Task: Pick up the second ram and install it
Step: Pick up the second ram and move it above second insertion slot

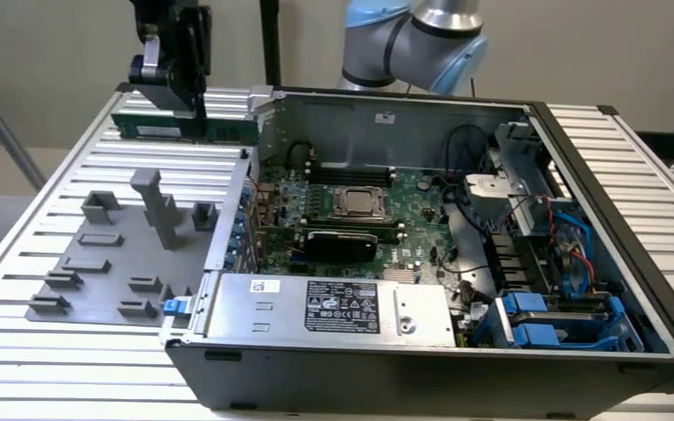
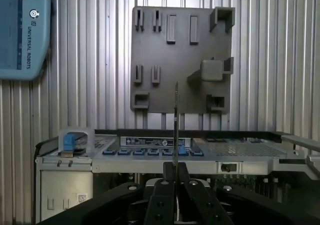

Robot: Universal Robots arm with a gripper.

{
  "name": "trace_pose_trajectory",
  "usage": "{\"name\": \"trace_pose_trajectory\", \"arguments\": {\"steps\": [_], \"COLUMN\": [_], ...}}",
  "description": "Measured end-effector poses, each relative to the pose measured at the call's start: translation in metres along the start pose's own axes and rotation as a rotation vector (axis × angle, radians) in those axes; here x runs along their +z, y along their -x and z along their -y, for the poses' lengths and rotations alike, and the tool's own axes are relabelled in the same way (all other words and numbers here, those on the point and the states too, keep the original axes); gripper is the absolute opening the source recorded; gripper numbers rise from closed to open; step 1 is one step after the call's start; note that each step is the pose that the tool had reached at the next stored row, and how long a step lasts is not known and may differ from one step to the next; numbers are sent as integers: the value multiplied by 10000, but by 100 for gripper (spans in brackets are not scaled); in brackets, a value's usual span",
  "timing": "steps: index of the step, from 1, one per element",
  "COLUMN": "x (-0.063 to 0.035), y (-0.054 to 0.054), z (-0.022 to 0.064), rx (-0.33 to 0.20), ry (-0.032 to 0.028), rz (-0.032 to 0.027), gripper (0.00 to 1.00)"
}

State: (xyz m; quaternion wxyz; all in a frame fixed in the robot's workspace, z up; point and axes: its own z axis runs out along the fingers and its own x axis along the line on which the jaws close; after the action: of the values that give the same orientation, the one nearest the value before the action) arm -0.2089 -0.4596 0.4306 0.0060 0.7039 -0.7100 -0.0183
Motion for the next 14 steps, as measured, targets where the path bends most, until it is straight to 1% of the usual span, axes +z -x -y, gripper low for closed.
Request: {"name": "trace_pose_trajectory", "arguments": {"steps": [6, 11, 14], "x": [-7, -1, 22], "y": [66, 172, 254], "z": [262, 441, 551], "rx": [0, 0, 0], "ry": [0, 0, 0], "rz": [0, 0, 0], "gripper": [0, 0, 0]}}
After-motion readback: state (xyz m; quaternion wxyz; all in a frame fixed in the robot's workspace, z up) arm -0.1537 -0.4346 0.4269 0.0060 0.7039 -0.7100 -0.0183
